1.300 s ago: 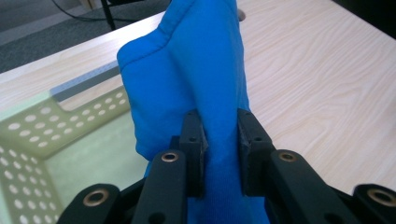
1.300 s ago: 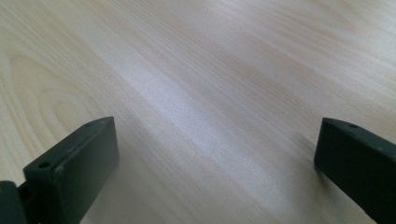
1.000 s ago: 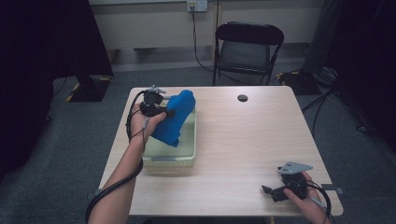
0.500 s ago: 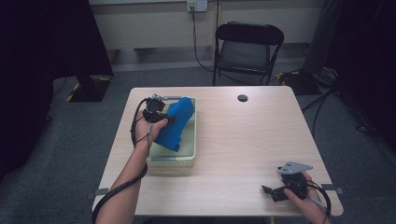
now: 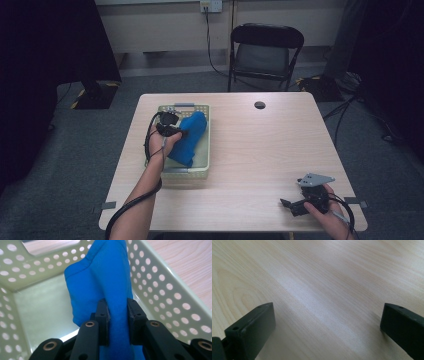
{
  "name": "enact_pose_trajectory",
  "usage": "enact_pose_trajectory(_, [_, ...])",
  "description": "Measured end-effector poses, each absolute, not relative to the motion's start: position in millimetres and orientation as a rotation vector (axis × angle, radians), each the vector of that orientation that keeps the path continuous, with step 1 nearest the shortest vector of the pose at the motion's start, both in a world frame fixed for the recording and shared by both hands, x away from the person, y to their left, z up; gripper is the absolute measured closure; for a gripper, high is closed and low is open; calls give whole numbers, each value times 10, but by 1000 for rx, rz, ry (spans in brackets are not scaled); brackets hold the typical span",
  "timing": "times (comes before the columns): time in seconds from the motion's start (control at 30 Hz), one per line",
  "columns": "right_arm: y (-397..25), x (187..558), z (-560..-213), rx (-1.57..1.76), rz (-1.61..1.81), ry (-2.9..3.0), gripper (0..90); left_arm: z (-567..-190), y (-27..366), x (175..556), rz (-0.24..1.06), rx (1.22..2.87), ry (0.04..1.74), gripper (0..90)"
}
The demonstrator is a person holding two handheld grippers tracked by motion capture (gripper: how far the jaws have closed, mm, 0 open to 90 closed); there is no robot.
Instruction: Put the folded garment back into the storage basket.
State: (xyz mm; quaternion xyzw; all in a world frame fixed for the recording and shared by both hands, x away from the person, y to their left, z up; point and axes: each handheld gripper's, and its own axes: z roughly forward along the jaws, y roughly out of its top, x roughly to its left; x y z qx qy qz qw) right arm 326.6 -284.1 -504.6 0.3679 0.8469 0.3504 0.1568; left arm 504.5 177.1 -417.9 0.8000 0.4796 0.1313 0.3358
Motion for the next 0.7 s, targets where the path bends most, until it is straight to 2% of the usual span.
enact_pose_trajectory(0.7, [-2841, 3266, -5046, 1053, 1003, 2424, 0, -4469, 1712, 5130, 300, 2121, 1288, 727])
